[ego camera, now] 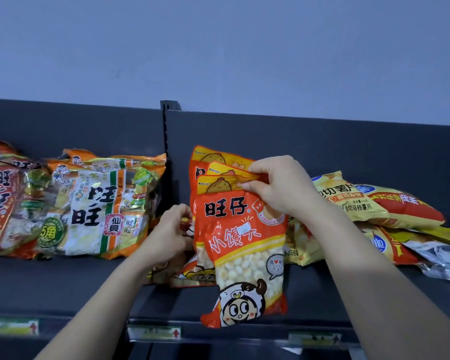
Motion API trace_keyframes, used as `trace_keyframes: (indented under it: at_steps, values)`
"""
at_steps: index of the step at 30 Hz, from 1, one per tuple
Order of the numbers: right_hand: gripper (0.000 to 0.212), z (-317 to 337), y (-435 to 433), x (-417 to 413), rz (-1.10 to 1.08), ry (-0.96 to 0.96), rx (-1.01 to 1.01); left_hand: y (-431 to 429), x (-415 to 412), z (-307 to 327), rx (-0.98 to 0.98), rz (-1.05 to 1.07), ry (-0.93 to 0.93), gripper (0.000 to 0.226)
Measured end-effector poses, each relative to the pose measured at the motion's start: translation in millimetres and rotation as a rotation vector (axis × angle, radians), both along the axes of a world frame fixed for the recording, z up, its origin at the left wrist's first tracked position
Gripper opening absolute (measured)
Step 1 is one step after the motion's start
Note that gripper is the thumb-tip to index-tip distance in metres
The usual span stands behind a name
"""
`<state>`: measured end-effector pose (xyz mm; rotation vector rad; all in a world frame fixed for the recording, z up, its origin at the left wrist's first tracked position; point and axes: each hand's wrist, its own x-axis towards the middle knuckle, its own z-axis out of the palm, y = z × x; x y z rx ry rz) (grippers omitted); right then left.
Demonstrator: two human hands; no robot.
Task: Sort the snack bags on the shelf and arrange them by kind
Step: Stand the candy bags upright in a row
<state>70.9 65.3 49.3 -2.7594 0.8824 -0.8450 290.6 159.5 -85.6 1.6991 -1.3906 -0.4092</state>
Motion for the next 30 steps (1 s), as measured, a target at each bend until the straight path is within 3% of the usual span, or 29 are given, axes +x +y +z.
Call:
trace_keyframes:
  at_steps: [2,4,5,8,10,12,15,17,20,23,26,30]
  values:
    - [0.024,-0.7,2.2,-0.6,-0.022,0.005,-0.029,3.5,15.2,7.5,0.29,0.108,-0.218,0.064]
    - [0.009,-0.3,4.4,0.6,-0.036,0.0,-0.008,6.2,21.2,9.8,0.527,0.256,-0.449,0.055]
    - [0.019,-0.2,5.3,2.5,-0.052,0.005,-0.001,6.8,18.5,8.0,0.604,0.289,-0.52,0.049]
    - [0.034,0.2,8.2,7.5,-0.063,-0.002,0.001,4.6,1.8,-6.4,0.733,0.314,-0.524,0.062]
    - [0.034,-1.6,7.1,10.3,-0.05,-0.003,0.004,5.3,-4.1,-11.8,0.69,0.365,-0.55,0.064]
    - [0.032,-3.8,3.5,12.5,-0.04,-0.001,0.008,5.3,0.1,-9.5,0.645,0.348,-0.496,0.062]
    - [0.029,-5.3,-1.9,15.5,-0.026,0.001,0.017,5.7,6.7,0.4,0.6,0.293,-0.272,0.047]
    - [0.025,-6.1,-4.9,16.5,-0.02,0.005,0.021,3.1,3.7,3.9,0.597,0.346,-0.289,0.043]
    - [0.007,-8.6,-9.8,15.3,-0.02,0.001,0.036,-4.7,-1.2,-0.8,0.629,0.4,-0.222,0.059]
    - [0.012,-10.2,-12.1,11.9,-0.029,-0.014,0.05,-12.0,7.5,-12.0,0.627,0.442,-0.045,0.071]
    - [0.013,-11.5,-14.2,8.7,-0.042,-0.031,0.069,-9.4,12.4,-7.9,0.515,0.507,0.165,0.044]
    - [0.014,-11.2,-15.7,7.6,-0.054,-0.033,0.067,-15.1,12.7,-2.3,0.409,0.528,0.244,0.028]
